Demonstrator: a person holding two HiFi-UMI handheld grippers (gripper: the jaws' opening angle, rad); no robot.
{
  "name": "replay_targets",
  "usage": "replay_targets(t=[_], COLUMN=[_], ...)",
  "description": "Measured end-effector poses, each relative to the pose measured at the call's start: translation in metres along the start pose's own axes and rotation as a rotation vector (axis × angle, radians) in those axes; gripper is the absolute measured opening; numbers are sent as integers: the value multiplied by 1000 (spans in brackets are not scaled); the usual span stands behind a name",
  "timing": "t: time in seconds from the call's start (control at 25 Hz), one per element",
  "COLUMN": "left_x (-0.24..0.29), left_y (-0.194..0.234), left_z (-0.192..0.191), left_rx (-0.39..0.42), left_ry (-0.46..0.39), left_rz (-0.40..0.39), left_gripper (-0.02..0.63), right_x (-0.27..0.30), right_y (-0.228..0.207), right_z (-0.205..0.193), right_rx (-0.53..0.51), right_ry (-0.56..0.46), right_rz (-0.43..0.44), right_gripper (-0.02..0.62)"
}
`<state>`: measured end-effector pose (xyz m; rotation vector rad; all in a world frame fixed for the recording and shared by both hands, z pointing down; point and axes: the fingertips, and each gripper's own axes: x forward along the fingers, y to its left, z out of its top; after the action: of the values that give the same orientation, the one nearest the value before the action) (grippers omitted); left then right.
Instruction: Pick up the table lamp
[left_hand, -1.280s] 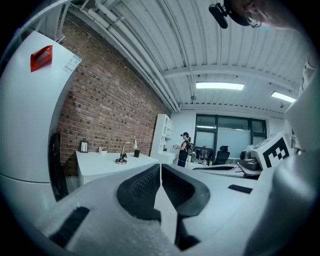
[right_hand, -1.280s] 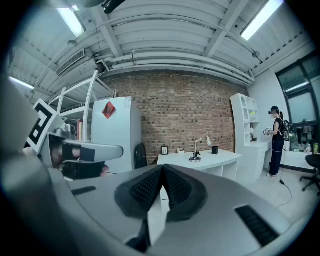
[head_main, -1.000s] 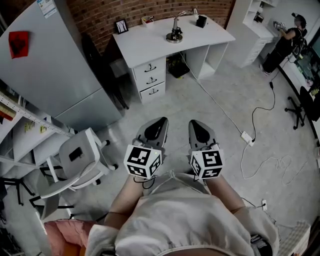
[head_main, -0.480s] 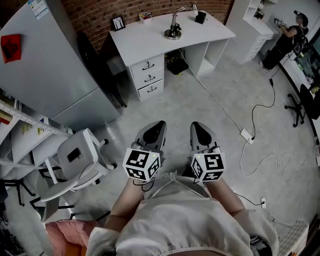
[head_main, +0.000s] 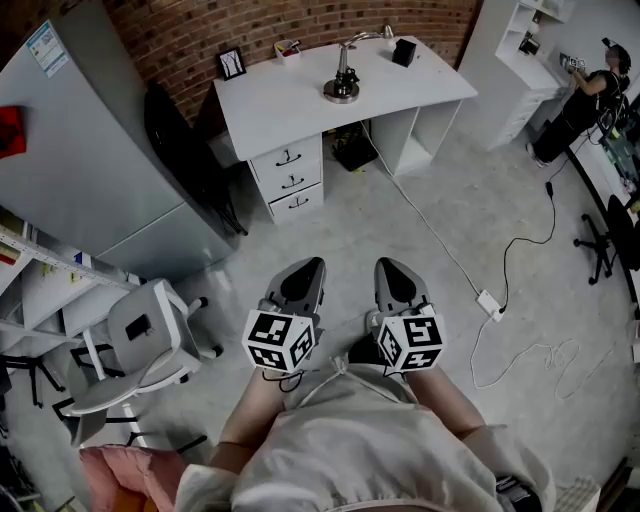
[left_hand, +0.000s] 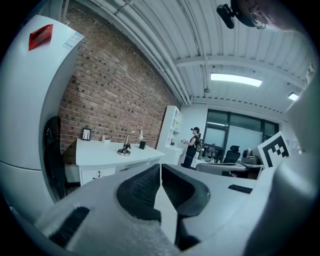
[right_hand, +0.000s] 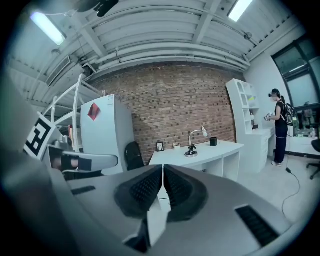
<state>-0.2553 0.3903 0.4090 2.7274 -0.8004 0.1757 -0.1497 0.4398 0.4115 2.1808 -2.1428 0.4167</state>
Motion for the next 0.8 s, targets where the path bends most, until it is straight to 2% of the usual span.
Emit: replay_targets(t=[0.24,0.4,0.6,0.8], left_x=[77,131,196,243], left_y=[0,-2,-13,-29], left_z=[9,18,25,19], left_rx=[-18,-36,-69,-101], left_ry=[18,19,-2,30], left_rz=[70,116,137,125], left_gripper=[20,20,20,20], right_x=[46,76,101,119], right_y=[-73,-119,-179,-224], right_z=[36,63,75,76], right_rx=[25,2,-28,-14], right_ry=[-34,-51,-29,3], right_rz=[38,81,103,107], right_gripper=[29,29,29,29])
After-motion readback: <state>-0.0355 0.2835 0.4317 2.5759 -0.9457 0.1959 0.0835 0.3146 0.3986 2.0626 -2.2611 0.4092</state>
